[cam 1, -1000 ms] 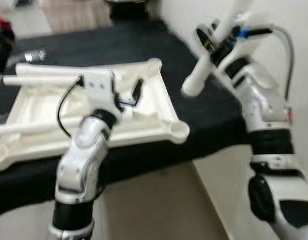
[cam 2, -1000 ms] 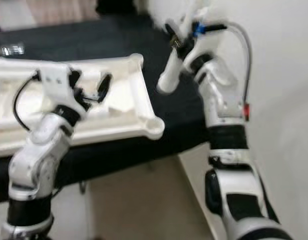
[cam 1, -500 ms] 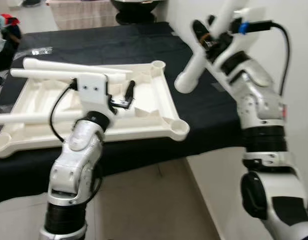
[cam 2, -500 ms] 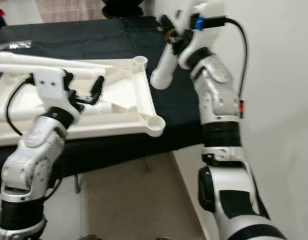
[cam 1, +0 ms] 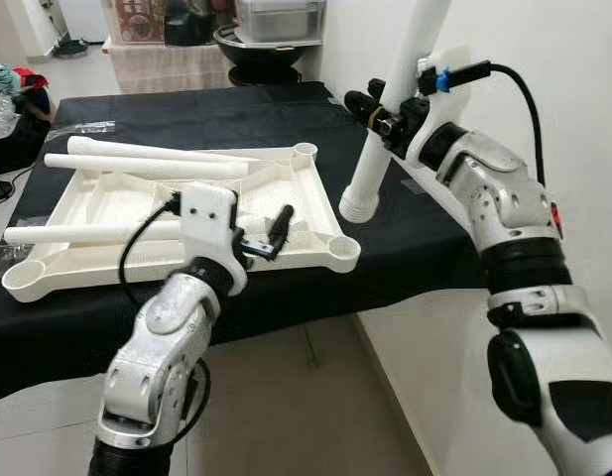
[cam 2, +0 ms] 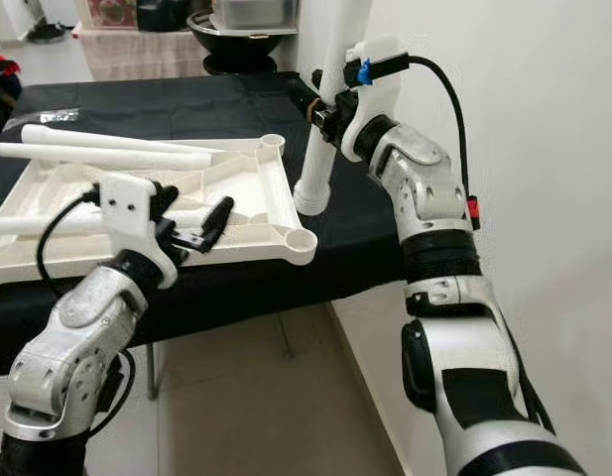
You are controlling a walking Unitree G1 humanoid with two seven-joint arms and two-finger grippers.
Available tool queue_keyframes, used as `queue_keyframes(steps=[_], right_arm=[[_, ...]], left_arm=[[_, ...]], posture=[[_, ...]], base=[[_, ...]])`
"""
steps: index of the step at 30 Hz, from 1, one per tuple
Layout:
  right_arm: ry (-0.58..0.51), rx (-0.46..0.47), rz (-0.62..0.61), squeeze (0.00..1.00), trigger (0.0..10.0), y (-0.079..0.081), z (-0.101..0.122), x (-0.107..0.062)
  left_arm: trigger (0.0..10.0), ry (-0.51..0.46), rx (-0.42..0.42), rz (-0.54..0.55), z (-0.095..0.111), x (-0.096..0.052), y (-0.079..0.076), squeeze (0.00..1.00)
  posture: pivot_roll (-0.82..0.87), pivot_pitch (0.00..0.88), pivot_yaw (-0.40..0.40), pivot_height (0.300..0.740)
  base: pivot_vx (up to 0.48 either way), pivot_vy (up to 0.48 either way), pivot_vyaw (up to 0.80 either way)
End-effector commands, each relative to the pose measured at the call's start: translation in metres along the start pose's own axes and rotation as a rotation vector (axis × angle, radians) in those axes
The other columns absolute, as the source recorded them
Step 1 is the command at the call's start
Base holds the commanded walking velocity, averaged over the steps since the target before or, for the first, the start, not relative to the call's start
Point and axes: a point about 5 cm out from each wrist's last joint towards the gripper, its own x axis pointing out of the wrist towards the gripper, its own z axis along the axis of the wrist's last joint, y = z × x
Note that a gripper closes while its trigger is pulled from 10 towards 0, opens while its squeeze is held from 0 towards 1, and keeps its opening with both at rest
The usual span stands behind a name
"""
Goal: Building children table
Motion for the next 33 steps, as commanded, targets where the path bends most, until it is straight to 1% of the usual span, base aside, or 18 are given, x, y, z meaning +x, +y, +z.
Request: queue_keyframes(steps=[1,2,3,4,5,6,8,10,11,17,20,22,23,24,26,29,32,33], right_arm=[[-0.004,-0.036,-0.024,0.00,10.0,0.000,0.003,0.002],[-0.004,-0.036,-0.024,0.00,10.0,0.000,0.003,0.002],[-0.030,-0.062,0.035,0.00,10.0,0.011,0.003,0.002],[-0.050,-0.053,0.019,0.00,10.0,0.014,0.004,0.001],[-0.050,-0.053,0.019,0.00,10.0,0.014,0.004,0.001],[-0.079,-0.047,-0.008,0.00,10.0,0.018,0.005,0.001],[-0.087,-0.052,-0.012,0.00,10.0,0.019,0.006,0.001],[-0.124,-0.031,-0.025,0.00,10.0,0.021,0.007,0.000],[-0.124,-0.031,-0.025,0.00,10.0,0.021,0.007,0.000],[-0.206,0.009,-0.058,0.00,10.0,0.026,0.008,-0.012],[-0.197,0.009,-0.060,0.00,10.0,0.027,0.006,-0.014],[-0.174,0.017,-0.057,0.00,10.0,0.030,0.001,-0.017],[-0.153,0.014,-0.033,0.00,10.0,0.031,-0.002,-0.019],[-0.153,0.014,-0.033,0.00,10.0,0.031,-0.002,-0.019],[-0.121,0.016,-0.012,0.00,10.0,0.026,-0.007,-0.024],[-0.098,0.009,-0.040,0.00,10.0,0.016,-0.012,-0.029],[-0.094,0.018,-0.033,0.00,10.0,0.014,-0.012,-0.028],[-0.096,0.031,-0.009,0.00,10.0,0.011,-0.005,-0.023]], left_arm=[[10.0,0.004,0.010,0.015,0.000,-0.003,-0.001,0.00],[10.0,0.004,0.010,0.015,0.000,-0.003,-0.001,0.00],[10.0,-0.020,0.077,0.056,0.006,-0.002,0.003,0.00],[10.0,-0.040,0.095,0.099,0.011,0.000,0.008,0.00],[10.0,-0.040,0.095,0.099,0.011,0.000,0.008,0.00],[10.0,-0.073,0.103,0.150,0.020,0.002,0.014,0.00],[10.0,-0.086,0.104,0.164,0.023,0.002,0.016,0.00],[10.0,-0.094,0.105,0.175,0.026,0.002,0.017,0.00],[10.0,-0.094,0.105,0.175,0.026,0.002,0.017,0.00],[10.0,-0.099,0.140,0.156,0.030,-0.006,0.012,0.00],[10.0,-0.101,0.146,0.156,0.031,-0.007,0.011,0.00],[10.0,-0.098,0.143,0.155,0.029,-0.007,0.008,0.00],[10.0,-0.093,0.153,0.143,0.027,-0.007,0.004,0.00],[10.0,-0.093,0.153,0.143,0.027,-0.007,0.004,0.00],[10.0,-0.083,0.164,0.121,0.023,-0.008,-0.001,0.00],[10.0,-0.073,0.181,0.098,0.019,-0.009,-0.005,0.00],[10.0,-0.069,0.175,0.099,0.019,-0.009,-0.006,0.00],[10.0,-0.065,0.161,0.089,0.018,-0.010,-0.008,0.00]], posture=[[0.06,0.161,-0.060,0.740],[0.06,0.161,-0.060,0.740],[0.06,0.185,-0.061,0.740],[0.06,0.199,-0.064,0.740],[0.06,0.199,-0.064,0.740],[0.05,0.220,-0.064,0.740],[0.05,0.220,-0.064,0.740],[0.06,0.236,-0.065,0.740],[0.06,0.236,-0.065,0.740],[0.06,0.264,-0.069,0.740],[0.06,0.268,-0.068,0.740],[0.06,0.269,-0.067,0.740],[0.06,0.267,-0.071,0.740],[0.06,0.267,-0.071,0.740],[0.05,0.266,-0.070,0.740],[0.06,0.263,-0.070,0.740],[0.06,0.261,-0.068,0.740],[0.06,0.261,-0.069,0.740]], base=[[0.000,0.000,0.00],[0.000,0.000,0.00],[0.000,0.000,0.00],[0.000,0.000,0.00],[0.000,0.000,0.00],[0.000,0.000,0.00],[0.000,0.000,0.00],[0.000,0.000,0.00],[0.000,0.000,0.00],[0.000,0.000,0.00],[0.000,0.000,0.00],[0.000,0.000,0.00],[0.000,0.000,0.00],[0.000,0.000,0.00],[0.000,0.000,0.00],[0.000,0.000,0.00],[0.000,0.000,0.00],[0.000,0.000,0.00]])
